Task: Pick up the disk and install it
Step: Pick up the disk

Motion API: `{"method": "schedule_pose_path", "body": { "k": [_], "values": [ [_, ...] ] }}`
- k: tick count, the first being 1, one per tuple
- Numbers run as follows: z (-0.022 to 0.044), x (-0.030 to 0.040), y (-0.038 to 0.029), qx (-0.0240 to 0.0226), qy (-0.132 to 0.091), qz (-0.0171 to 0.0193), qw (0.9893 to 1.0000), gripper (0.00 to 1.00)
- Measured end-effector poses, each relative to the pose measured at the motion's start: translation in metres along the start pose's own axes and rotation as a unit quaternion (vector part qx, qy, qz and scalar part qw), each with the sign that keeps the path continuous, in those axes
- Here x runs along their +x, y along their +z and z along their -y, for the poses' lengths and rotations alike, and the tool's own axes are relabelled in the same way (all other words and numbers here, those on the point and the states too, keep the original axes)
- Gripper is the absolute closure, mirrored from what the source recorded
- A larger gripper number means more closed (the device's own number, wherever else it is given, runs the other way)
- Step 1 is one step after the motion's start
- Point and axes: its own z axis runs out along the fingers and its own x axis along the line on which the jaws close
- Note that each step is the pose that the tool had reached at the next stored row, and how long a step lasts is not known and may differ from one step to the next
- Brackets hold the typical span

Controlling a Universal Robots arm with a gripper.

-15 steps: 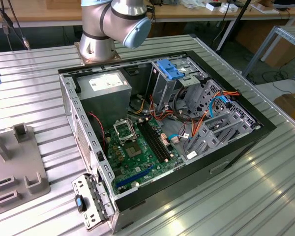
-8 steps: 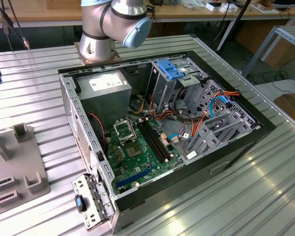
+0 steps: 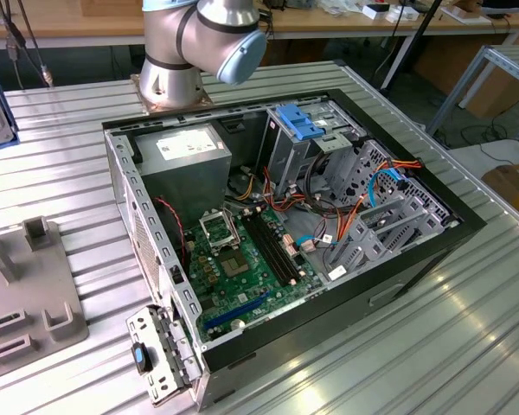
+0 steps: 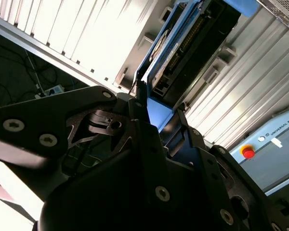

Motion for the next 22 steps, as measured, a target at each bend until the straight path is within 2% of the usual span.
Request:
{"method": "schedule_pose_path", "body": {
  "k": [9, 14, 16, 18, 22],
  "values": [
    [0.0164, 0.0006, 0.0002, 0.0, 0.0, 0.0, 1.0, 0.64],
    [0.0288, 0.0011, 0.0003, 0.0, 0.0, 0.0, 1.0, 0.64],
    [0.0385, 0.0015, 0.0004, 0.0, 0.0, 0.0, 1.0, 0.64],
    [0.0521, 0.002, 0.0006, 0.0, 0.0, 0.0, 1.0, 0.64],
    [0.067, 0.0025, 0.0007, 0.0, 0.0, 0.0, 1.0, 0.64]
  ]
}}
